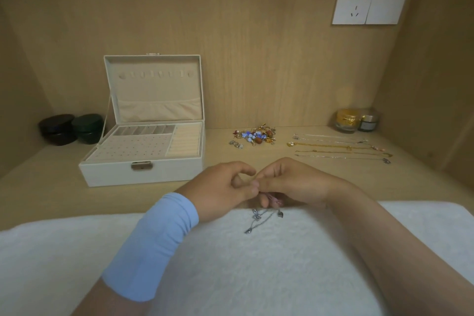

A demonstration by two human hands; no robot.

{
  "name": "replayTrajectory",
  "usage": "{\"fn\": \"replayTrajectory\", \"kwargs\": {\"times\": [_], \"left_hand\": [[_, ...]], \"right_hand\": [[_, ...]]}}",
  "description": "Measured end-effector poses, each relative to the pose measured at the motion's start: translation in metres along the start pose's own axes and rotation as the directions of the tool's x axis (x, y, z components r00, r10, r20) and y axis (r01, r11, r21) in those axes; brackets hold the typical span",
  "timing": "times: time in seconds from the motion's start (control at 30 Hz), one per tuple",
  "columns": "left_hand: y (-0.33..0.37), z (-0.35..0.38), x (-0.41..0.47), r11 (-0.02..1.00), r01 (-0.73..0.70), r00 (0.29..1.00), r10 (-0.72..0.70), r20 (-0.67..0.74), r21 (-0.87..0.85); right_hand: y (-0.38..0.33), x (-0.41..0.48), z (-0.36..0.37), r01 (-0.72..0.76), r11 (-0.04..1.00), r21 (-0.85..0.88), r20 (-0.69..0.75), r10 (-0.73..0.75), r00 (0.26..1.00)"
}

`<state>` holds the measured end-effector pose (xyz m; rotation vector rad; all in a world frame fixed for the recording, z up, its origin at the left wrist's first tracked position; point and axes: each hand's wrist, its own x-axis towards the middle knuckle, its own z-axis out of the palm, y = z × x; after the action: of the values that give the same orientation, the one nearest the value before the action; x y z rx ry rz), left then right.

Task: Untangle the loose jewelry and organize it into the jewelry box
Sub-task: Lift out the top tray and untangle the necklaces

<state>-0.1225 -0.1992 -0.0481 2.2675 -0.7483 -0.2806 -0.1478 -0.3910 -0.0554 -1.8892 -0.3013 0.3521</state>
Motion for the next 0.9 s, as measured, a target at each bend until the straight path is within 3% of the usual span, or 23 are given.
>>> {"fn": "replayTrajectory", "kwargs": {"times": [0.07, 0.43, 0.63, 0.73, 0.9], "left_hand": [[-0.006, -0.002, 0.001, 0.997, 0.012, 0.999, -0.008, -0.054, 0.074], [-0.022, -0.009, -0.01, 0.998, 0.037, 0.982, -0.048, -0.185, -0.059], [-0.024, -0.011, -0.01, 0.998, 0.036, 0.959, -0.052, -0.277, -0.061], [-0.022, -0.01, -0.009, 0.986, 0.031, 0.94, -0.085, -0.329, -0.166], [-0.019, -0.01, -0.008, 0.921, 0.056, 0.944, -0.175, -0.281, -0.386]], "right_hand": [[0.0, -0.002, -0.004, -0.015, 1.0, -0.015, -0.013, 0.015, 1.0], [-0.001, -0.006, -0.008, -0.02, 0.995, -0.1, -0.062, 0.014, 0.998], [-0.002, -0.005, -0.003, -0.03, 0.991, -0.129, -0.175, 0.007, 0.985], [-0.004, -0.005, 0.0, 0.001, 0.995, -0.103, -0.214, -0.023, 0.976], [-0.007, -0.005, 0.002, 0.07, 0.994, -0.081, -0.226, -0.087, 0.97]]}}
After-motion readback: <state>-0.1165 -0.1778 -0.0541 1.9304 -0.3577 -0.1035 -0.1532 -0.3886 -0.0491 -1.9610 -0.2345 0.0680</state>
